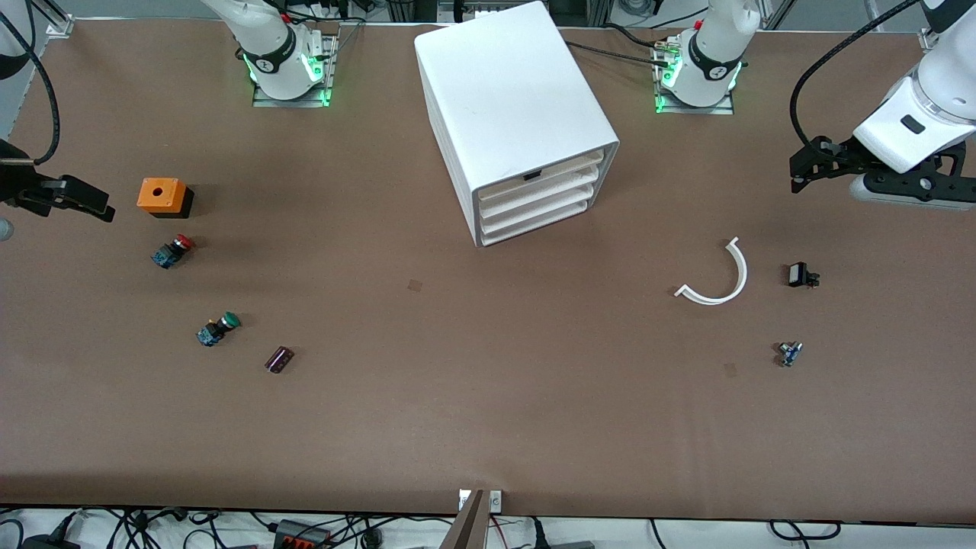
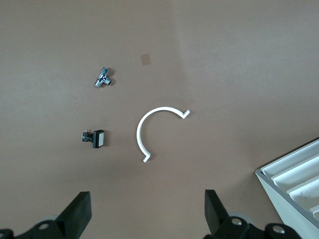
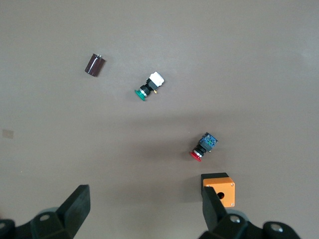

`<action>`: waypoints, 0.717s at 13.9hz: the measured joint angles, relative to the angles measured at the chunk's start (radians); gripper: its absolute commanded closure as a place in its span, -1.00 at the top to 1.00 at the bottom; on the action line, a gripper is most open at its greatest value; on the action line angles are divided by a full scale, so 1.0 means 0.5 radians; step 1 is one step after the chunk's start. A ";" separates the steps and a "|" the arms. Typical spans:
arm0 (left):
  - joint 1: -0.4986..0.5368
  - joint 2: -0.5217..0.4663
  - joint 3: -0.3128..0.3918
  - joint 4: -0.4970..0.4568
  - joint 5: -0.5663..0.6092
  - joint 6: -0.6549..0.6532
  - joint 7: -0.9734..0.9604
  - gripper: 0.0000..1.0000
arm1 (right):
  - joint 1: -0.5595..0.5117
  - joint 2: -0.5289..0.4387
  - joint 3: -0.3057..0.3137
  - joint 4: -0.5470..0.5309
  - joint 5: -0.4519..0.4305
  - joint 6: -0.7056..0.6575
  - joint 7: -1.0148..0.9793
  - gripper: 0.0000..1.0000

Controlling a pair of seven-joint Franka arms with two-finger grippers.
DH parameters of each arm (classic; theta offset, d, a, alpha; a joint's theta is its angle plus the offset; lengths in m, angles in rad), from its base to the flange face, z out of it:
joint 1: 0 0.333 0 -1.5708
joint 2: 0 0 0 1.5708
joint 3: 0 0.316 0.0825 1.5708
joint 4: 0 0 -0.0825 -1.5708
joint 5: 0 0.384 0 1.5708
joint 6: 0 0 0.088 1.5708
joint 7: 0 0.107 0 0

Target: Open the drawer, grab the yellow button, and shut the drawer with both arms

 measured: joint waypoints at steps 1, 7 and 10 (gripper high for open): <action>0.000 0.000 0.000 0.000 0.000 0.000 0.000 1.00 | 0.000 0.000 0.000 0.000 0.000 0.000 0.000 1.00; 0.000 0.000 0.000 0.000 0.000 0.000 0.000 1.00 | 0.000 0.001 0.000 -0.001 0.000 0.001 0.000 1.00; 0.000 0.000 0.000 0.000 0.000 0.000 0.000 1.00 | 0.006 0.024 0.020 -0.012 0.003 0.001 -0.003 1.00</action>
